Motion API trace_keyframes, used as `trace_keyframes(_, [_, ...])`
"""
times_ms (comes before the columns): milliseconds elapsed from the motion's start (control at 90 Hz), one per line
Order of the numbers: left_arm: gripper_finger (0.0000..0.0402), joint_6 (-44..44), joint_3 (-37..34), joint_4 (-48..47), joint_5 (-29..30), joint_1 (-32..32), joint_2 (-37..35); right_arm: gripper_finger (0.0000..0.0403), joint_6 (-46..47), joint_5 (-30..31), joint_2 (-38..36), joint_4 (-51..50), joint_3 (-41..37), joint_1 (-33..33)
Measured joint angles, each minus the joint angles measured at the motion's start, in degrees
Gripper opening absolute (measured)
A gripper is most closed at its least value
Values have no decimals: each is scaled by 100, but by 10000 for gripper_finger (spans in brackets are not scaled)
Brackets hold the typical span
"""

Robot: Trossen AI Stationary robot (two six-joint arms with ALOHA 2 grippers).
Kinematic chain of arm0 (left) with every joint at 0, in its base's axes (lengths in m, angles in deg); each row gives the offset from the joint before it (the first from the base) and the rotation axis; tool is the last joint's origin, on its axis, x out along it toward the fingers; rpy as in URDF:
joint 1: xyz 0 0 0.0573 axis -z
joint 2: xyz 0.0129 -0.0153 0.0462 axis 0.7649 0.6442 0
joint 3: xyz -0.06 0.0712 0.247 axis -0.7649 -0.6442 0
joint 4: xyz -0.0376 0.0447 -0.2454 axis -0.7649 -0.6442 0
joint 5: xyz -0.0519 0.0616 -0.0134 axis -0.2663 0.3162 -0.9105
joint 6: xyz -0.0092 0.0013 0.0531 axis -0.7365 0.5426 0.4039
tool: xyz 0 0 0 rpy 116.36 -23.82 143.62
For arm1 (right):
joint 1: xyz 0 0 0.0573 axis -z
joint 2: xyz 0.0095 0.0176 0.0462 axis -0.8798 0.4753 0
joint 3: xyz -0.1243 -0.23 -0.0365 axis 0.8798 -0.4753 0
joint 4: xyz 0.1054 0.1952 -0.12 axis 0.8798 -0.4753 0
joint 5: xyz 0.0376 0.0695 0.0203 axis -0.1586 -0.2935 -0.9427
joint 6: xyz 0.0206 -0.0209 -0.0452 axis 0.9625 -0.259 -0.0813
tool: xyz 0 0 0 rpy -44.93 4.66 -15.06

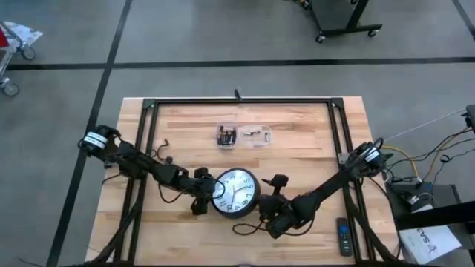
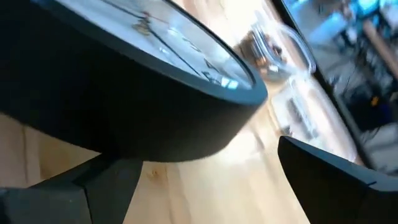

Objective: Insert battery
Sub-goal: Adjust the clock

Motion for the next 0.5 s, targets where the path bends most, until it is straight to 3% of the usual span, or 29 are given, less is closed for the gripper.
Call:
trace_keyframes(333, [171,-2,0,19,9,-2,-9,350,-3074,-8,-6,1237,0,0])
trace_keyframes(500, [173,-2,0,23,8,-2,-9,350,-3816,-329,-7,1583,0,42])
